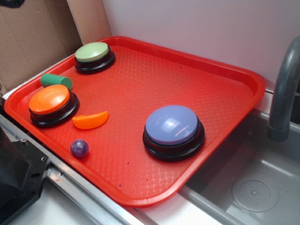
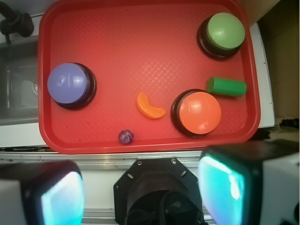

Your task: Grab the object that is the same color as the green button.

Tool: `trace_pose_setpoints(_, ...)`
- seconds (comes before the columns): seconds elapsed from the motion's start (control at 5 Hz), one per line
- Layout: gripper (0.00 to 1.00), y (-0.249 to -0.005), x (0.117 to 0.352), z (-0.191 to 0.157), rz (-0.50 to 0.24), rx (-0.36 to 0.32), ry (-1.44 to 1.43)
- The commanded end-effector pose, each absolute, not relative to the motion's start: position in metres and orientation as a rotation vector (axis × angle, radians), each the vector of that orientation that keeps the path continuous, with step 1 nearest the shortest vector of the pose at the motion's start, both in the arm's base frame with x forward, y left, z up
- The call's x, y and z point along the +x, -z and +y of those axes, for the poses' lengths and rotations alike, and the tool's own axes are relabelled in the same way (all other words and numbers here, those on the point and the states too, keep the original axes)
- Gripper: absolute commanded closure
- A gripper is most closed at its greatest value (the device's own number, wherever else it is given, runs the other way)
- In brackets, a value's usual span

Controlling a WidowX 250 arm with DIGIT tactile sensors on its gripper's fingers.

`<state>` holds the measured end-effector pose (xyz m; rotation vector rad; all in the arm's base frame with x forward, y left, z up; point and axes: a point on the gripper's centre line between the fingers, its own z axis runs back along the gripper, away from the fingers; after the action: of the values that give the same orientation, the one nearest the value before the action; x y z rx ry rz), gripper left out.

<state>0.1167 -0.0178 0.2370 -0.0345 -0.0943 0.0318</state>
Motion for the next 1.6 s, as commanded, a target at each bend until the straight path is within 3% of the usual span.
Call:
trace_pose_setpoints(0.0, 0.00, -0.237, 0.117, -0.018, -0.094, -0.035, -0.032)
trace_pose_setpoints(0.4, 0.00, -0.206, 0.146, 0.012, -0.142, -0.025, -0.457)
trace_pose_setpoints(0.6, 0.00, -0.186, 0.155, 0.043, -0.195, -0.084, -0.708)
trace_pose_setpoints(1.0, 0.00, -0.140, 0.159, 0.087, -0.296, -0.002, -1.196)
trace_pose_setpoints(1.4, 0.00, -0.103, 0.174, 0.112, -0.344, 0.092, -1.366)
